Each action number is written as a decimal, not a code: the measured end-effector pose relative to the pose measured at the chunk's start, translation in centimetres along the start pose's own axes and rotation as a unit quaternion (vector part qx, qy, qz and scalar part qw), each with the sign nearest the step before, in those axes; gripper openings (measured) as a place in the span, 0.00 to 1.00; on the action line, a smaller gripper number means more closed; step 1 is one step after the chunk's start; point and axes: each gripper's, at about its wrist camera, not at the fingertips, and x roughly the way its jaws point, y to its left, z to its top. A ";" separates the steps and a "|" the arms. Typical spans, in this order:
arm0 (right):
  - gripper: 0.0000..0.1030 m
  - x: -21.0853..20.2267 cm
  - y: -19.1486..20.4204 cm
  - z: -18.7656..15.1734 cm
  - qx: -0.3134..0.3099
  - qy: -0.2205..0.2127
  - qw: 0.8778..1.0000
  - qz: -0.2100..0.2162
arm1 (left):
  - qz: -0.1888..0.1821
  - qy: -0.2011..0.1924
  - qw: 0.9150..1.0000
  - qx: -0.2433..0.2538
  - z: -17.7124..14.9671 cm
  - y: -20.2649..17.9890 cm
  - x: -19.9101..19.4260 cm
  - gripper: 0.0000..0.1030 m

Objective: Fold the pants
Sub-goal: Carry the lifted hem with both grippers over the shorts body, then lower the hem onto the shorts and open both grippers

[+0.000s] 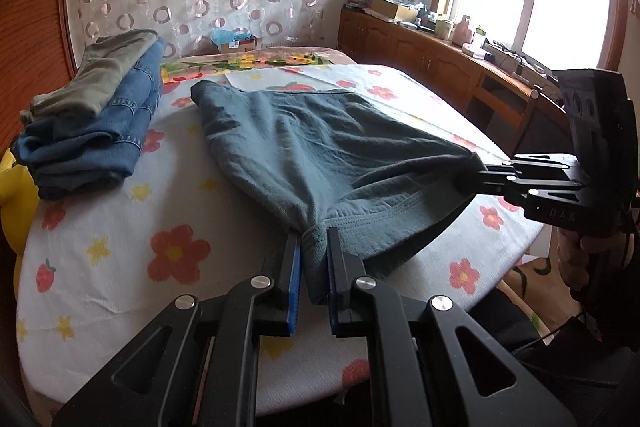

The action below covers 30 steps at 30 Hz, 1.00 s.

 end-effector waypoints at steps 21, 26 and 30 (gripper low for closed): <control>0.10 0.2 -1.1 1.3 0.007 -0.020 1.000 0.010 | -0.014 -0.007 1.000 0.023 0.7 -1.2 -1.1 0.12; 0.10 2.8 -2.3 4.9 0.012 -0.036 0.999 -0.005 | -0.001 -0.022 1.000 0.019 4.2 0.5 0.2 0.12; 0.10 5.4 -3.7 6.9 0.029 -0.034 0.999 -0.009 | 0.011 -0.024 1.000 0.014 6.6 2.2 2.1 0.12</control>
